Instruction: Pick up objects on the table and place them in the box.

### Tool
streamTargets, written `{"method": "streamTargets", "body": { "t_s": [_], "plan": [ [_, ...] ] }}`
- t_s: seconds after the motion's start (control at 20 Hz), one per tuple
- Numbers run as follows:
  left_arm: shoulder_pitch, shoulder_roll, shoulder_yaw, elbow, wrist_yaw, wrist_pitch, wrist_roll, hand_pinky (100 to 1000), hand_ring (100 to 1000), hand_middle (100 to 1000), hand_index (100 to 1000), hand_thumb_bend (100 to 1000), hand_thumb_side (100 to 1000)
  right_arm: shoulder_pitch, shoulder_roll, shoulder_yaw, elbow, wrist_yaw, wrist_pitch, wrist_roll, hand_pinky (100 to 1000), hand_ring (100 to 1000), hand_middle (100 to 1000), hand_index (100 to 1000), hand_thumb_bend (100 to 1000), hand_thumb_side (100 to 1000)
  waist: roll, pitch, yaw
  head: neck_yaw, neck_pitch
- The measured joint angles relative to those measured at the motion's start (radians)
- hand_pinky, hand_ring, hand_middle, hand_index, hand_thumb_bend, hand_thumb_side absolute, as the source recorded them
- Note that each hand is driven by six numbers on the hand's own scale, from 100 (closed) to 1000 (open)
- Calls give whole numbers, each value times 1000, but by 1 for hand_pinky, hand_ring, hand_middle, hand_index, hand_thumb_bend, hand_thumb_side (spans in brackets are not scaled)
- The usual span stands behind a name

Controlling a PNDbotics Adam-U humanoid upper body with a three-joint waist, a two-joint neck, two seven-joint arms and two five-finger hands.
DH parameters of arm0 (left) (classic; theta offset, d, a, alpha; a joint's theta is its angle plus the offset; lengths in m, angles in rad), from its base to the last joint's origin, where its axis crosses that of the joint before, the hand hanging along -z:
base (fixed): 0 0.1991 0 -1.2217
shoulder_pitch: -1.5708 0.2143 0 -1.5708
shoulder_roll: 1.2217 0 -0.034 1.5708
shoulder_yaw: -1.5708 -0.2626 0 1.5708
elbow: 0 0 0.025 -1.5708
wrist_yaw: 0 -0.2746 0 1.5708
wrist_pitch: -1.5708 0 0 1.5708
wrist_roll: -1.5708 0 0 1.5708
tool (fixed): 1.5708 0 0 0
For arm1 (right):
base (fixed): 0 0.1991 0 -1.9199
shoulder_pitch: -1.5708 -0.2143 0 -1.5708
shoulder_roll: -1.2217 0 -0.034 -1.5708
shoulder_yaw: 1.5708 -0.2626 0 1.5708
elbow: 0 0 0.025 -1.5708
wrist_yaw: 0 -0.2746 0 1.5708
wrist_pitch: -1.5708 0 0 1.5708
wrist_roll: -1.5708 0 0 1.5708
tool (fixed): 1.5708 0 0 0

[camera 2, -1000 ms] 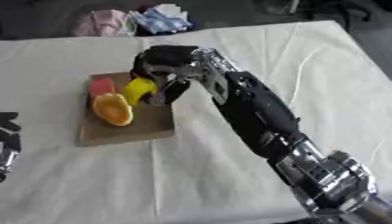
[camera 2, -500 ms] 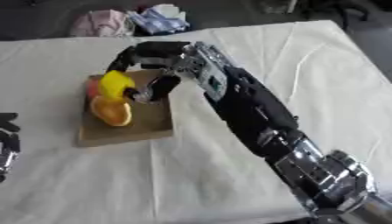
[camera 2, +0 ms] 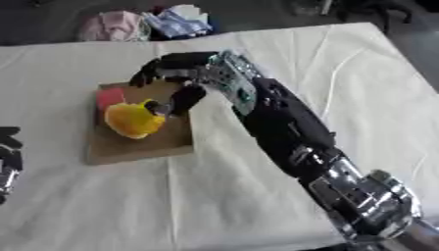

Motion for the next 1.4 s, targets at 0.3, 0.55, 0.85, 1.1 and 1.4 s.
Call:
{"method": "streamTargets", "body": {
  "t_s": [0.3,0.55,0.85,1.1,1.4],
  "plan": [
    [0,0,0,0,0,0,0,660,564,612,839,100,559,1,-12,0,23,70,0,0,874,900,931,997,100,741,0,0,1,0,0],
    [0,0,0,0,1,1,-1,661,564,612,839,100,559,6,-29,-41,27,77,-12,-12,874,887,921,989,100,526,0,0,-1,0,0],
    [5,0,0,0,1,1,0,662,564,612,839,100,558,3,-78,-200,52,36,-43,-43,880,889,945,986,100,351,0,0,-7,0,0],
    [7,0,0,0,1,1,0,662,564,612,839,100,560,-27,-102,-341,146,113,-71,-71,899,935,969,988,100,313,0,0,-8,1,0],
    [7,-1,0,0,2,1,0,662,564,612,839,100,559,-56,-95,-426,238,255,-106,-106,903,940,968,984,100,287,0,0,-2,0,0]
  ]
}}
